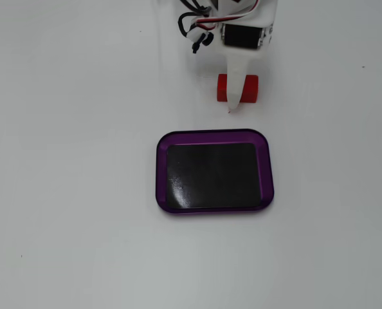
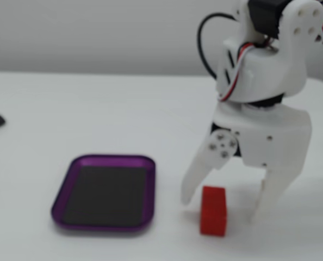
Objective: Pick up the cube and place it in the box.
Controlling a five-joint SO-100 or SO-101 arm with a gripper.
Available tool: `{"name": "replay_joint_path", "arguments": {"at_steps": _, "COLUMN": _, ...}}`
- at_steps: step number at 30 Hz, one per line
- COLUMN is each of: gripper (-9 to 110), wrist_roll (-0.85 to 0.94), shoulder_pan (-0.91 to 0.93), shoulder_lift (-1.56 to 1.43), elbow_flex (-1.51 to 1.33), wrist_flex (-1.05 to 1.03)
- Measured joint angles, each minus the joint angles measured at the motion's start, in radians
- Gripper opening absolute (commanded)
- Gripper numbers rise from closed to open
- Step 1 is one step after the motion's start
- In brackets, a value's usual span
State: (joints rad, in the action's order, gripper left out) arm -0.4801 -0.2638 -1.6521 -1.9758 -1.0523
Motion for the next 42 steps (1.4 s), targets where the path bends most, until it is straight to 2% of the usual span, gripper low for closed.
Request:
{"name": "replay_joint_path", "arguments": {"at_steps": 5, "gripper": 26, "wrist_roll": 0.0, "shoulder_pan": 0.003, "shoulder_lift": 0.064, "elbow_flex": 0.005, "wrist_flex": -0.025}}
{"name": "replay_joint_path", "arguments": {"at_steps": 11, "gripper": 9, "wrist_roll": 0.006, "shoulder_pan": -0.031, "shoulder_lift": 0.091, "elbow_flex": 0.025, "wrist_flex": -0.041}}
{"name": "replay_joint_path", "arguments": {"at_steps": 15, "gripper": 6, "wrist_roll": 0.006, "shoulder_pan": -0.037, "shoulder_lift": 0.091, "elbow_flex": 0.029, "wrist_flex": -0.015}}
{"name": "replay_joint_path", "arguments": {"at_steps": 18, "gripper": -1, "wrist_roll": 0.006, "shoulder_pan": -0.037, "shoulder_lift": 0.091, "elbow_flex": 0.029, "wrist_flex": -0.005}}
{"name": "replay_joint_path", "arguments": {"at_steps": 24, "gripper": -1, "wrist_roll": 0.008, "shoulder_pan": -0.046, "shoulder_lift": 0.009, "elbow_flex": 0.034, "wrist_flex": -0.009}}
{"name": "replay_joint_path", "arguments": {"at_steps": 30, "gripper": -1, "wrist_roll": 0.055, "shoulder_pan": 0.015, "shoulder_lift": -0.29, "elbow_flex": 0.032, "wrist_flex": -0.002}}
{"name": "replay_joint_path", "arguments": {"at_steps": 34, "gripper": -1, "wrist_roll": 0.186, "shoulder_pan": 0.153, "shoulder_lift": -0.528, "elbow_flex": -0.058, "wrist_flex": 0.133}}
{"name": "replay_joint_path", "arguments": {"at_steps": 38, "gripper": -1, "wrist_roll": 0.36, "shoulder_pan": 0.288, "shoulder_lift": -0.732, "elbow_flex": -0.281, "wrist_flex": 0.423}}
{"name": "replay_joint_path", "arguments": {"at_steps": 42, "gripper": -1, "wrist_roll": 0.488, "shoulder_pan": 0.325, "shoulder_lift": -0.819, "elbow_flex": -0.546, "wrist_flex": 0.727}}
